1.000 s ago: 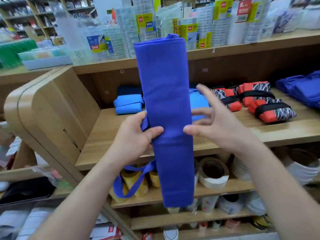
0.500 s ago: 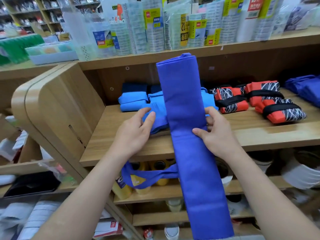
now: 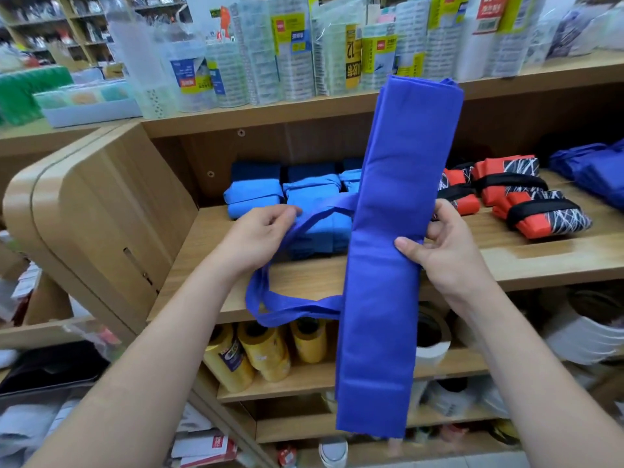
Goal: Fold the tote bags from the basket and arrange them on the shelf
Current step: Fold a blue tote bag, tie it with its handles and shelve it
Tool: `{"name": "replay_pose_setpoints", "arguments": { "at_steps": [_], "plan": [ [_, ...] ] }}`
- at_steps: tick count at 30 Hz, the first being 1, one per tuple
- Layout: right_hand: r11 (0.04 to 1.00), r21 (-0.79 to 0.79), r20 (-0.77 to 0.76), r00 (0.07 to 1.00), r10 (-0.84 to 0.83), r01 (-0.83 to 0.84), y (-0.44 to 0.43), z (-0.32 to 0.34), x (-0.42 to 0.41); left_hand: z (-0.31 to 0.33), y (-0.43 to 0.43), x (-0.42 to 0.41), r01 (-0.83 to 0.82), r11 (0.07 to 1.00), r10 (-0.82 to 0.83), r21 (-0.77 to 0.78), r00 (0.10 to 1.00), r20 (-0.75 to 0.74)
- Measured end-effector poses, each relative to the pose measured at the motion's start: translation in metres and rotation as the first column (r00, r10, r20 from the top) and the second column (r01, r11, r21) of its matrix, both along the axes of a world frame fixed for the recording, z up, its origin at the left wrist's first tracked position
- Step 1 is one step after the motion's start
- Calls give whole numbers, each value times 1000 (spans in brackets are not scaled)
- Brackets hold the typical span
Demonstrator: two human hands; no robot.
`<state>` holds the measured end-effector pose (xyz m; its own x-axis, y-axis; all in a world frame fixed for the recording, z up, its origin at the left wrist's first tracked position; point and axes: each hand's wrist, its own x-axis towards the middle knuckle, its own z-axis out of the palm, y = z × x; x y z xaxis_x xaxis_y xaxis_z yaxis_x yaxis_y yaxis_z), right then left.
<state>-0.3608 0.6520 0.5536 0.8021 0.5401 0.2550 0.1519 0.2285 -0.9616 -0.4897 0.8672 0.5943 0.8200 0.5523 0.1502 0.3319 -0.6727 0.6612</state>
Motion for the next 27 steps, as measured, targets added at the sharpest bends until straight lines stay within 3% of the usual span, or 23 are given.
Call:
{"name": "replay_pose_setpoints", "arguments": {
  "at_steps": [2,4,6,8,9,11,15,16,18,19,20,22,25,27],
  "plan": [
    [999,16,-18,999,31,-30,1,0,-2,11,-10,-17,-77,978,33,193,975,219],
    [998,35,-38,998,59,-57,3,1,-3,20,-27,-39,69,926,-216,370,903,373],
    [993,66,-62,993,100,-96,6,2,-5,19,-48,-56,341,761,-483,551,866,131],
    [982,121,-97,983,157,-145,10,4,-6,2,-57,-55,449,513,-480,731,857,-189],
    [976,143,-110,977,181,-164,12,5,-7,-7,-60,-52,438,435,-399,787,877,-268],
    [972,149,-122,972,201,-182,15,5,-9,-20,-53,-43,404,477,-351,781,902,-252],
    [978,66,-132,970,206,-199,20,2,-10,-29,-37,-36,317,631,-474,708,880,28],
    [979,39,-122,972,203,-199,20,0,-9,-21,-46,-36,305,717,-459,627,883,96],
    [982,1,-101,977,190,-191,23,0,-11,-16,-55,-38,181,845,-277,504,953,122],
    [982,4,-102,977,189,-189,24,0,-11,-18,-54,-39,167,898,-203,406,978,47],
    [981,14,-110,975,194,-193,25,0,-11,-17,-54,-37,222,915,-230,337,973,-18],
    [979,19,-128,971,203,-202,26,2,-12,-18,-55,-27,223,953,-234,206,972,26],
    [983,11,-145,972,183,-183,28,1,-11,-20,-48,-20,176,968,-160,-176,982,102],
    [977,68,-218,953,212,-202,25,4,-11,-22,-45,-17,131,967,-118,-220,990,71]
  ]
}}
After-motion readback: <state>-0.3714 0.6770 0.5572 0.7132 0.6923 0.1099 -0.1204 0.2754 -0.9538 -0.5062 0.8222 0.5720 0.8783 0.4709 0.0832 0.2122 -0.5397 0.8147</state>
